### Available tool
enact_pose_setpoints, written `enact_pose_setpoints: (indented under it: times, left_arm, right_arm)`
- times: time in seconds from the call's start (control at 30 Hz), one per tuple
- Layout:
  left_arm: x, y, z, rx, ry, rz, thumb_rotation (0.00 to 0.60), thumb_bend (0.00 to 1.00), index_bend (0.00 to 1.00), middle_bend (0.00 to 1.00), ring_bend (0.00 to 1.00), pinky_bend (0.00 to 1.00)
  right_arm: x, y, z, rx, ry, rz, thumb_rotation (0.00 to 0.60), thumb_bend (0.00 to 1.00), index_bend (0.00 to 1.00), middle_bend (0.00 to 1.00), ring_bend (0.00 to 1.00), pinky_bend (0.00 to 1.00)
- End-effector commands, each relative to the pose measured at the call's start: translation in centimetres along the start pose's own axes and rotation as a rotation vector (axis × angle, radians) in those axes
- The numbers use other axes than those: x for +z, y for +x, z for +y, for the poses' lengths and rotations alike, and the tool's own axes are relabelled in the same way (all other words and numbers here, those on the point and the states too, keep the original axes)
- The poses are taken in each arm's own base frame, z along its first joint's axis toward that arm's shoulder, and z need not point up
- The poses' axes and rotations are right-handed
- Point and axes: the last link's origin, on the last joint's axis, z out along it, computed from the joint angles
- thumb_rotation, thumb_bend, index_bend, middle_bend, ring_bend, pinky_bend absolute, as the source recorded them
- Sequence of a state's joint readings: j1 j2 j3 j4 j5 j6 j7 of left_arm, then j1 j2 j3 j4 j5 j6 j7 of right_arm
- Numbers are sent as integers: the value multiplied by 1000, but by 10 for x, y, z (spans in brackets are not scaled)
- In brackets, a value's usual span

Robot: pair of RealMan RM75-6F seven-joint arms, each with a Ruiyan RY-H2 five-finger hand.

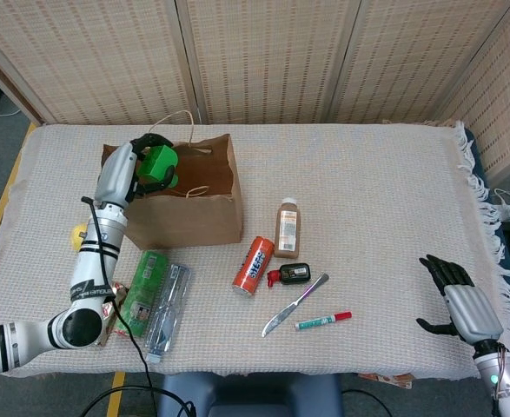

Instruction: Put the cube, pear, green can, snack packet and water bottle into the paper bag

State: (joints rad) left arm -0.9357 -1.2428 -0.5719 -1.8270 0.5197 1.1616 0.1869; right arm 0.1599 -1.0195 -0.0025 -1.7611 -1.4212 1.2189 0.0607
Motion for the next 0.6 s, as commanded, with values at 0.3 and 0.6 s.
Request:
enact_pose_setpoints:
  times: [0.3, 0.6]
  left_arm:
    - [-4, -19, -1, 109, -36, -120, 600, 409, 165, 39, 72, 299]
    - [-7, -16, -4, 72, -50, -123, 600, 391, 161, 35, 66, 275]
  right_arm:
    - [0, 0, -1, 0, 5, -4, 600, 60, 0, 0, 0, 0]
    - [0, 0, 0, 0, 4, -5, 600, 60, 0, 0, 0, 0]
